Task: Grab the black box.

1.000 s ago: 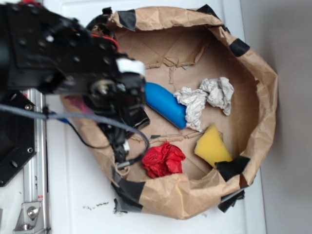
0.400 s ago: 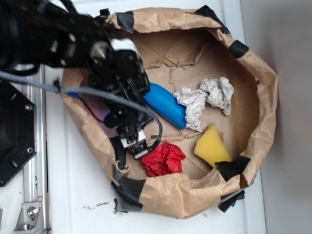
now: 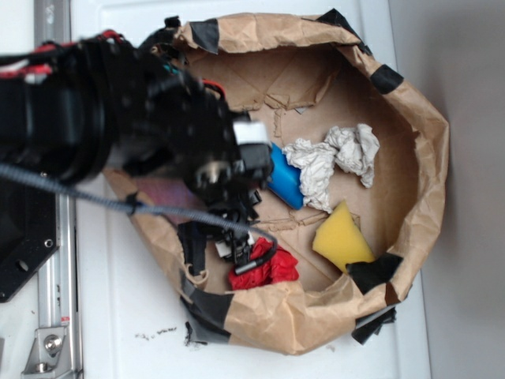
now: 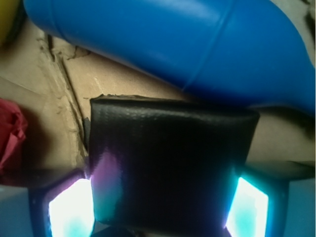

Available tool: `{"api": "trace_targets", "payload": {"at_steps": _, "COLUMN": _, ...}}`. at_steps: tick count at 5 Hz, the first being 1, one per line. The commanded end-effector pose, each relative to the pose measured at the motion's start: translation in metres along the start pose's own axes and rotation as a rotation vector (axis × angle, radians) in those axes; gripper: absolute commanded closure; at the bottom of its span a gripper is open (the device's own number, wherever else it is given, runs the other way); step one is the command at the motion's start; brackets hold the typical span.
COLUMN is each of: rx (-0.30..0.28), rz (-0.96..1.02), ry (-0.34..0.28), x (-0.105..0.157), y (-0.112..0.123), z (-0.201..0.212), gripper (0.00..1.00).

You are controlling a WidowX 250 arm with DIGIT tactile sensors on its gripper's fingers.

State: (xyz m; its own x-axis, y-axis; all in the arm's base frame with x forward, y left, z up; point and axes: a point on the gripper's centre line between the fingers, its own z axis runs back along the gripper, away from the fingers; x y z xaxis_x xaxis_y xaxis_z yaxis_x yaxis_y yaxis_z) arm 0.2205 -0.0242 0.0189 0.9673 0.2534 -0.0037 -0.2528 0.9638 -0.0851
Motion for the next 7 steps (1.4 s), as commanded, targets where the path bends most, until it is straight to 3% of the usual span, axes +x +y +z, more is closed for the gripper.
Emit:
{"api": "trace_targets", "payload": {"at_steps": 1, "rx": 0.047, "rz": -0.015, "ry": -0.066, "x": -0.013, "y": 0.003, "z": 0.020, "gripper": 1.00}}
{"api": "trace_targets", "payload": {"at_steps": 3, "rx": 0.111, "rz": -0.041, "ry": -0.137, "x": -0.003, "y": 0.020, "z": 0.084, "gripper": 1.00}}
{"api": "trace_targets", "payload": {"at_steps": 4, "rx": 0.046, "rz": -0.099, "ry": -0.172, "x": 0.018, "y": 0.028, "z": 0.135, "gripper": 1.00}}
{"api": "trace_targets", "payload": {"at_steps": 5, "rx": 0.093, "rz": -0.127, "ry": -0.116, "x": 0.028, "y": 0.021, "z": 0.156, "gripper": 1.00}}
{"api": "trace_targets", "payload": {"at_steps": 7, "rx": 0.121, "rz": -0.162, "ry": -0.061, "x": 0.037, "y": 0.008, "z": 0.154, "gripper": 1.00}}
